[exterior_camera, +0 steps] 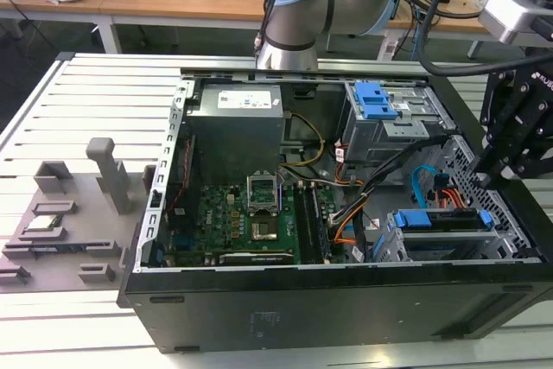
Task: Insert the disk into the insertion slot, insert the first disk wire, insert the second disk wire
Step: 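Insert the second disk wire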
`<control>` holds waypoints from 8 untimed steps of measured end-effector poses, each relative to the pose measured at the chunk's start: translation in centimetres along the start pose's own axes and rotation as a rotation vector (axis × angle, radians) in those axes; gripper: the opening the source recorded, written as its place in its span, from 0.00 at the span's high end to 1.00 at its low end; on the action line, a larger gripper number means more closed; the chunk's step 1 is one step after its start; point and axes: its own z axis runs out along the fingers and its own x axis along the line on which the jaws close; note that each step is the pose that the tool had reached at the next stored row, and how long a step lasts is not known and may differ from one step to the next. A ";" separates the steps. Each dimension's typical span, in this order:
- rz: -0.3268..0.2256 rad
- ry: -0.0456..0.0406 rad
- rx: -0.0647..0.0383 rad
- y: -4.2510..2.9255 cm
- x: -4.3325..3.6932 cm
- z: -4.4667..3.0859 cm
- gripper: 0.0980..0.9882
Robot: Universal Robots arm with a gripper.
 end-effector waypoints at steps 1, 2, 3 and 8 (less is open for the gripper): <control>0.000 -0.0001 0.000 0.00 0.00 0.00 0.77; 0.000 0.0005 0.000 0.05 -0.10 0.06 0.77; 0.000 0.0002 0.000 0.28 -0.37 0.43 0.77; 0.000 0.0003 0.000 2.80 -1.52 1.55 0.77</control>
